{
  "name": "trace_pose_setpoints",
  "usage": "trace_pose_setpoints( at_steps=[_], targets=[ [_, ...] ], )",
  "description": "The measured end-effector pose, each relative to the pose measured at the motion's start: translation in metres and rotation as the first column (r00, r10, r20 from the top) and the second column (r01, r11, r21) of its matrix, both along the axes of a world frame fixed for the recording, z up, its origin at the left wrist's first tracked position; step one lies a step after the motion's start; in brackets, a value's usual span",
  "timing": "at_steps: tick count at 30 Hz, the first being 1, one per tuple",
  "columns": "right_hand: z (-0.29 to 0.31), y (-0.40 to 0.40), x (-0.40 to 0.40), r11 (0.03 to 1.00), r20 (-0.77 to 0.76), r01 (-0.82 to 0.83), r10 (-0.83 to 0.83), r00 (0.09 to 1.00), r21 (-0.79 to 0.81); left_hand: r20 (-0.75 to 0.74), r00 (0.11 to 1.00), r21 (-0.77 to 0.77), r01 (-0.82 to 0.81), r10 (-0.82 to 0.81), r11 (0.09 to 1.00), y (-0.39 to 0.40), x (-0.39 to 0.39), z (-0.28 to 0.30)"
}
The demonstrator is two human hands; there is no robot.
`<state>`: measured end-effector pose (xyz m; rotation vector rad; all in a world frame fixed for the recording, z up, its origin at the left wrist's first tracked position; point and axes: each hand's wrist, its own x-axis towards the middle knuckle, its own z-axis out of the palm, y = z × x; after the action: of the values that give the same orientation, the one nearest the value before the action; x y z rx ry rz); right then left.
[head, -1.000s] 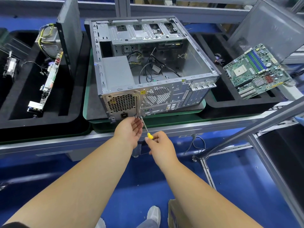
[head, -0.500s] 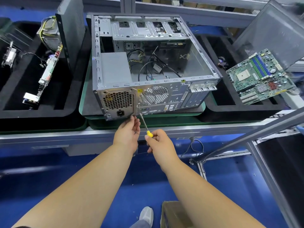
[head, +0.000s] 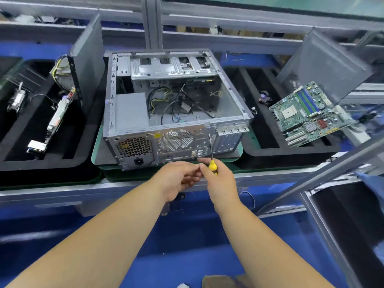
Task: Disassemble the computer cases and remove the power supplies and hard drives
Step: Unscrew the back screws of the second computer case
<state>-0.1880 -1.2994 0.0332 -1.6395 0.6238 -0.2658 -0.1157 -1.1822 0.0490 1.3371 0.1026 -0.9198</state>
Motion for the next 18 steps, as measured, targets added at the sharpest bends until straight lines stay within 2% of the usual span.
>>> trace_pose_setpoints(
  at_steps=[6, 9, 13, 16, 18],
  targets=[
    [0.023, -0.050, -0.015, 1.000, 0.033, 0.012, -0.012, 0.999, 0.002, 0.014, 0.995, -0.046, 0.098, -0.097, 0.994, -0.049, -0.008, 0.030],
    [0.030, -0.081, -0.018, 0.991, 0.036, 0.127, -0.125, 0.991, -0.046, 0.045, 0.989, -0.022, 0.140, -0.139, 0.990, -0.073, -0.011, 0.042],
    [0.040, -0.138, -0.002, 0.927, 0.014, 0.363, -0.363, 0.932, -0.099, 0.248, 0.930, 0.086, 0.256, -0.270, 0.963, -0.089, -0.007, 0.069],
    [0.045, -0.179, 0.023, 0.920, -0.052, 0.367, -0.377, 0.925, -0.136, 0.418, 0.847, 0.104, 0.314, -0.328, 0.944, -0.088, 0.000, 0.098],
    [0.046, -0.197, 0.040, 0.939, -0.100, 0.326, -0.337, 0.936, -0.107, 0.518, 0.799, 0.103, 0.297, -0.306, 0.949, -0.082, 0.007, 0.116]
  ],
)
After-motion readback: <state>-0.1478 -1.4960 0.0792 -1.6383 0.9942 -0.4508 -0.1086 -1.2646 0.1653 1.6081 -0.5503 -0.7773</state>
